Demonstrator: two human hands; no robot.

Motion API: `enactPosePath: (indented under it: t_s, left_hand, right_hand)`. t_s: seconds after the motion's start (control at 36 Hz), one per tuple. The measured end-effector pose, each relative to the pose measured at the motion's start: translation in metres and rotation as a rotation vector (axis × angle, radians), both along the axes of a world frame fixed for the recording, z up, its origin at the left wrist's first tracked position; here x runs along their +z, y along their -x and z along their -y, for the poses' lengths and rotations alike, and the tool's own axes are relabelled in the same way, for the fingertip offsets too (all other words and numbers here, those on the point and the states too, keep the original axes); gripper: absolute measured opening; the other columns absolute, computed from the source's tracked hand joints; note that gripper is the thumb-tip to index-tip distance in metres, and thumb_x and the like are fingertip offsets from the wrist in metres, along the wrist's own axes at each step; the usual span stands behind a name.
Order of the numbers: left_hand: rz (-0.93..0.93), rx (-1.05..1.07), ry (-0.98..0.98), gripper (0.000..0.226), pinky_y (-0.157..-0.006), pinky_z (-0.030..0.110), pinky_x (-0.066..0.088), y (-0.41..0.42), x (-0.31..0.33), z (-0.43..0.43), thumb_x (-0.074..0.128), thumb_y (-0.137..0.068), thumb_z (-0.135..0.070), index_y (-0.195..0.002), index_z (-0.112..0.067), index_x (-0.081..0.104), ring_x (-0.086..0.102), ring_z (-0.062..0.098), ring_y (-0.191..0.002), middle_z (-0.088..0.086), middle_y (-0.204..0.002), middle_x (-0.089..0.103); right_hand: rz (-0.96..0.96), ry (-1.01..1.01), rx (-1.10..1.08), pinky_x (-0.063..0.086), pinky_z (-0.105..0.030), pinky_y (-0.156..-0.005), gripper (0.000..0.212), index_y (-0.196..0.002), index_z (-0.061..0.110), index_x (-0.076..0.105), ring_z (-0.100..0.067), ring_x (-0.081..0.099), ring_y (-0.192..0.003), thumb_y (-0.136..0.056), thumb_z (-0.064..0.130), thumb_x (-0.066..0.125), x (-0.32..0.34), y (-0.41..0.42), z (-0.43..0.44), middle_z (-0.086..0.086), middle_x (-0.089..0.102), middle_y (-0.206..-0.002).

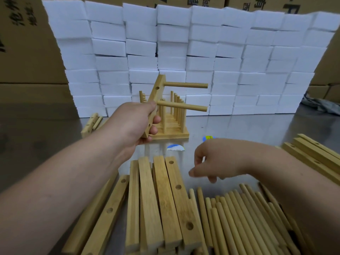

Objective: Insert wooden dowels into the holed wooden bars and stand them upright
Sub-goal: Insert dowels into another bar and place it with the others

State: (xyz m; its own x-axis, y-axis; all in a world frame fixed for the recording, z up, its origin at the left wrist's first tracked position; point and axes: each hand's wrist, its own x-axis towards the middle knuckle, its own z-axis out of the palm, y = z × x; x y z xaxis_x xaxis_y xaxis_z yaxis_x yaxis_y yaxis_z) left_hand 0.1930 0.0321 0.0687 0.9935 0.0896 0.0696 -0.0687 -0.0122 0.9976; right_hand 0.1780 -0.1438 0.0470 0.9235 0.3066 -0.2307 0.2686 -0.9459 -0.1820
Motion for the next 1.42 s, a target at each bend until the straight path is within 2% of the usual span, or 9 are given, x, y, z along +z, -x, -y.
enactPosePath:
  t_s: [0.22,0.36,0.61,0.75,0.89,1.03,1.14,1.33,1.42]
  left_hand:
    - [-0.003,0.004,0.001,0.02,-0.038,0.016,0.038,-0.001,0.0,-0.001,0.048,-0.094,-0.027,-0.087,-0.015,0.062,0.046,0.007,-0.036,-0.009,-0.048,0.056]
    - [-0.004,0.0,-0.002,0.02,-0.038,0.016,0.039,0.001,0.0,-0.001,0.048,-0.095,-0.026,-0.089,-0.013,0.062,0.046,0.006,-0.036,-0.008,-0.05,0.056]
    - [-0.008,0.0,-0.011,0.02,-0.038,0.016,0.038,0.002,0.0,0.0,0.048,-0.095,-0.026,-0.088,-0.013,0.062,0.045,0.006,-0.037,-0.007,-0.051,0.056]
    - [-0.014,0.005,-0.007,0.021,-0.038,0.016,0.038,0.003,0.001,-0.001,0.048,-0.095,-0.026,-0.088,-0.013,0.062,0.045,0.006,-0.036,-0.006,-0.053,0.056]
    - [-0.055,0.003,0.05,0.023,-0.038,0.015,0.038,0.002,0.001,-0.002,0.046,-0.096,-0.026,-0.087,-0.012,0.062,0.048,0.007,-0.036,-0.005,-0.052,0.057]
    - [-0.102,-0.008,0.156,0.023,-0.037,0.014,0.04,0.002,0.0,-0.001,0.041,-0.097,-0.025,-0.095,-0.011,0.06,0.052,0.008,-0.036,-0.004,-0.05,0.058]
    - [-0.123,-0.037,0.223,0.024,-0.038,0.016,0.044,0.002,-0.001,0.001,0.038,-0.098,-0.024,-0.094,-0.01,0.057,0.06,0.012,-0.042,-0.003,-0.048,0.062]
    - [-0.139,-0.094,0.269,0.023,-0.04,0.022,0.048,0.007,0.001,0.004,0.038,-0.099,-0.024,-0.101,-0.012,0.057,0.069,0.019,-0.055,0.002,-0.057,0.069]
    - [-0.142,-0.095,0.282,0.024,-0.039,0.023,0.05,0.008,0.001,0.006,0.039,-0.099,-0.025,-0.093,-0.012,0.058,0.069,0.02,-0.054,0.001,-0.058,0.069]
  right_hand:
    - [-0.201,0.019,0.071,0.051,-0.024,-0.062,0.022,-0.09,0.015,0.066,-0.011,0.061,-0.057,-0.084,0.031,0.053,-0.013,0.01,-0.015,0.005,0.067,-0.062]
    - [-0.236,-0.011,0.068,0.05,-0.024,-0.061,0.023,-0.092,0.015,0.064,-0.011,0.06,-0.056,-0.083,0.035,0.06,-0.01,0.011,-0.015,0.005,0.066,-0.062]
    - [-0.164,0.001,0.093,0.049,-0.021,-0.056,0.021,-0.084,0.013,0.064,-0.011,0.061,-0.056,-0.08,0.033,0.061,-0.014,0.008,-0.015,0.004,0.067,-0.064]
    - [0.036,0.003,0.05,0.04,-0.022,-0.053,0.019,-0.079,0.021,0.059,-0.003,0.055,-0.061,-0.08,0.039,0.063,-0.008,0.003,-0.008,0.009,0.064,-0.067]
    - [0.294,-0.235,-0.083,0.038,-0.02,-0.046,0.01,-0.072,0.022,0.055,-0.006,0.054,-0.053,-0.08,0.026,0.06,0.017,0.0,0.001,0.007,0.06,-0.067]
    - [0.678,-0.689,-0.188,0.043,-0.024,-0.049,0.016,-0.066,0.026,0.062,-0.013,0.061,-0.058,-0.08,0.023,0.055,0.044,0.009,0.006,0.005,0.065,-0.064]
    - [0.758,-0.999,-0.149,0.049,-0.024,-0.055,0.018,-0.066,0.025,0.062,-0.006,0.06,-0.053,-0.082,0.02,0.058,0.049,0.019,0.0,0.013,0.067,-0.063]
    - [0.735,-0.952,-0.099,0.052,-0.035,-0.061,0.016,-0.068,0.025,0.059,-0.018,0.064,-0.066,-0.083,0.025,0.062,0.034,0.02,-0.014,-0.003,0.067,-0.071]
    - [0.71,-0.973,-0.084,0.051,-0.033,-0.059,0.017,-0.067,0.025,0.058,-0.015,0.064,-0.063,-0.083,0.026,0.062,0.033,0.022,-0.015,0.002,0.068,-0.071]
